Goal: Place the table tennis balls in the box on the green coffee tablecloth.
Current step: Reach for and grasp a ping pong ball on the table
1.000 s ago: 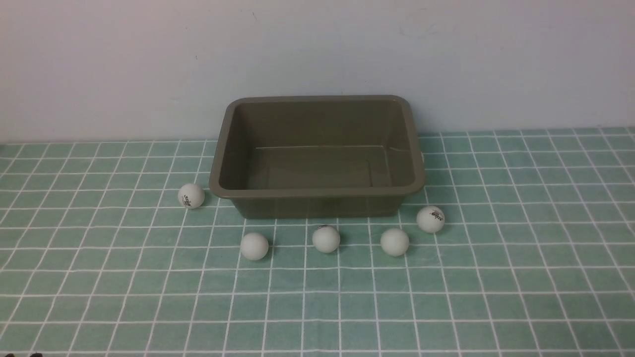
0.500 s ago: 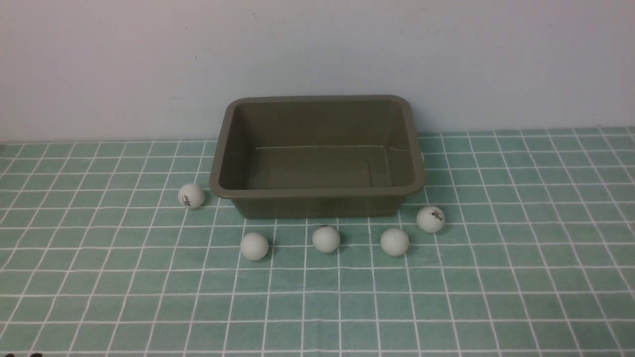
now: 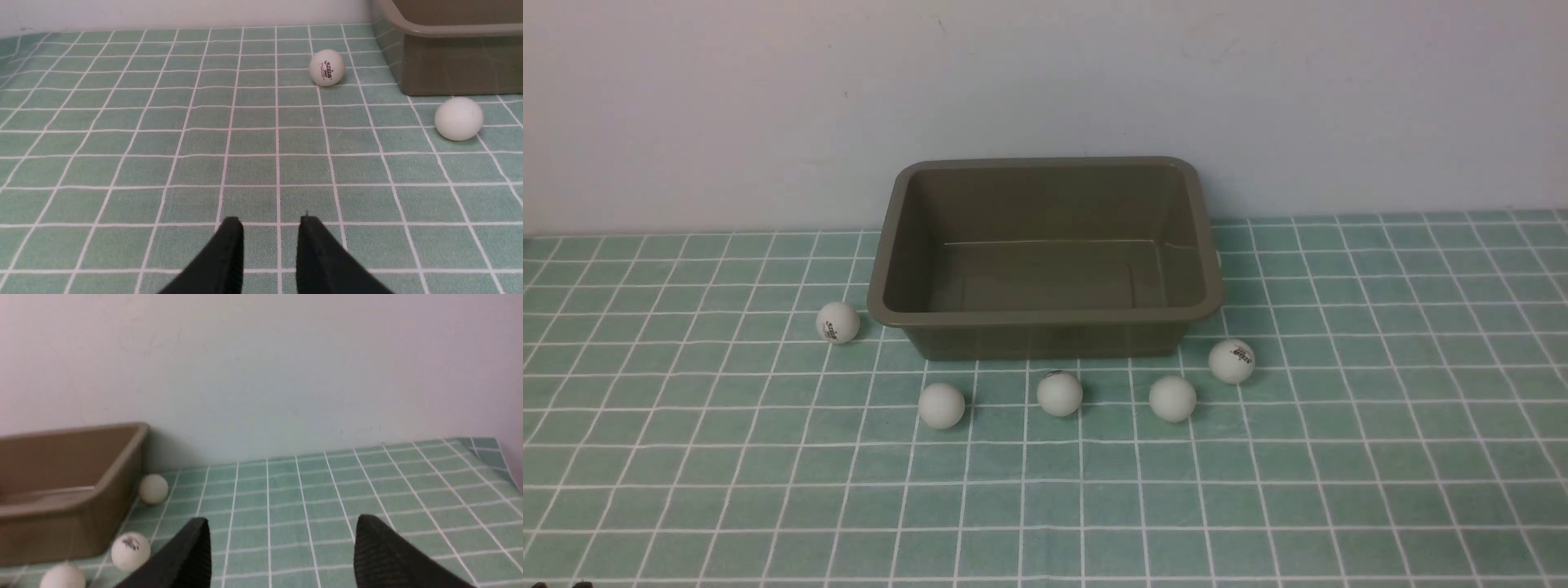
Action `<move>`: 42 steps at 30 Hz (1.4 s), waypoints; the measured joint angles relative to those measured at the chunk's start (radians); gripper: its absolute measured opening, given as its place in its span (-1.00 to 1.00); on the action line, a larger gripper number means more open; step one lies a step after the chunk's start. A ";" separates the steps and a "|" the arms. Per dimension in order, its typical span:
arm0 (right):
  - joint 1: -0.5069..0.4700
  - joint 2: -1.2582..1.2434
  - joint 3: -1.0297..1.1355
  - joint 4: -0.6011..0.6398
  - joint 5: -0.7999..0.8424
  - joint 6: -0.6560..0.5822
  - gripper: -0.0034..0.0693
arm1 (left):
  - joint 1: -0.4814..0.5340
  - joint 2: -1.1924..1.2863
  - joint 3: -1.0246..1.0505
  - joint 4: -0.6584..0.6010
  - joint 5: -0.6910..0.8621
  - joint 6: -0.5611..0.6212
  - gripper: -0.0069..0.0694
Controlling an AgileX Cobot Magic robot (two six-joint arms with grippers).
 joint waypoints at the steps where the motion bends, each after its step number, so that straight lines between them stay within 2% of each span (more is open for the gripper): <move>1: 0.000 0.000 -0.035 0.000 0.009 0.001 0.27 | 0.000 0.000 0.000 0.000 0.000 0.000 -0.36; 14: 0.000 0.000 -0.367 0.046 0.234 0.033 0.27 | 0.000 0.000 0.000 0.000 0.000 0.000 -0.36; 36: 0.000 0.000 -0.369 0.052 0.249 0.037 0.27 | 0.000 0.000 0.000 0.000 0.000 0.000 -0.36; 42: 0.000 0.000 -0.368 0.111 0.290 0.037 0.27 | 0.000 0.000 0.000 0.000 0.000 0.000 -0.36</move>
